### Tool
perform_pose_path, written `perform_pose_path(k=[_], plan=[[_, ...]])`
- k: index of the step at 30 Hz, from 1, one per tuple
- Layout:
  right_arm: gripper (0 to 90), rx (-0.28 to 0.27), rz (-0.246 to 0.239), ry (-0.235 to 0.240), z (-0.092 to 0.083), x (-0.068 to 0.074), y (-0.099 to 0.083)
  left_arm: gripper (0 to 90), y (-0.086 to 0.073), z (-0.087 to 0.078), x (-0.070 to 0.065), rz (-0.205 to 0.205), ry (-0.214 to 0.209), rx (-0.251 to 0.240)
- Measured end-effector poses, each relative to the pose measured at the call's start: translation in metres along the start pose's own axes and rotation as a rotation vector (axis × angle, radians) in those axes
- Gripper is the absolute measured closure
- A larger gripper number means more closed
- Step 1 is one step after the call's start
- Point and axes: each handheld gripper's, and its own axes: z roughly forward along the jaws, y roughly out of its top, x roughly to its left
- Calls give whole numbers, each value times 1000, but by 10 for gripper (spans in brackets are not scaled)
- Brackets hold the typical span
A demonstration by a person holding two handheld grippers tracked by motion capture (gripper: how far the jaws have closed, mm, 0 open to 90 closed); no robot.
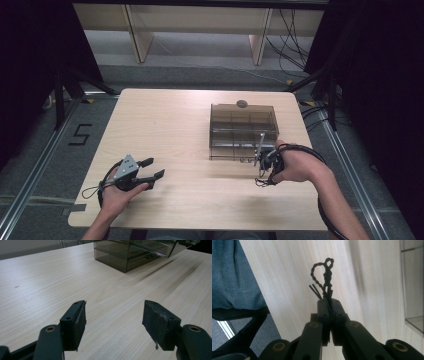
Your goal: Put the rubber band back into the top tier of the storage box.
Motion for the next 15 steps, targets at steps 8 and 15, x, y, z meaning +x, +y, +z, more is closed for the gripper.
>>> perform_pose_path(k=[8, 15], plan=[[883, -8, 6, -3, -8, -5, 1, 348, 0, 0, 0, -2, 0, -1], [883, -6, 32, -11, -15, -10, 0, 348, 0, 0, 0, -1, 0, -2]])
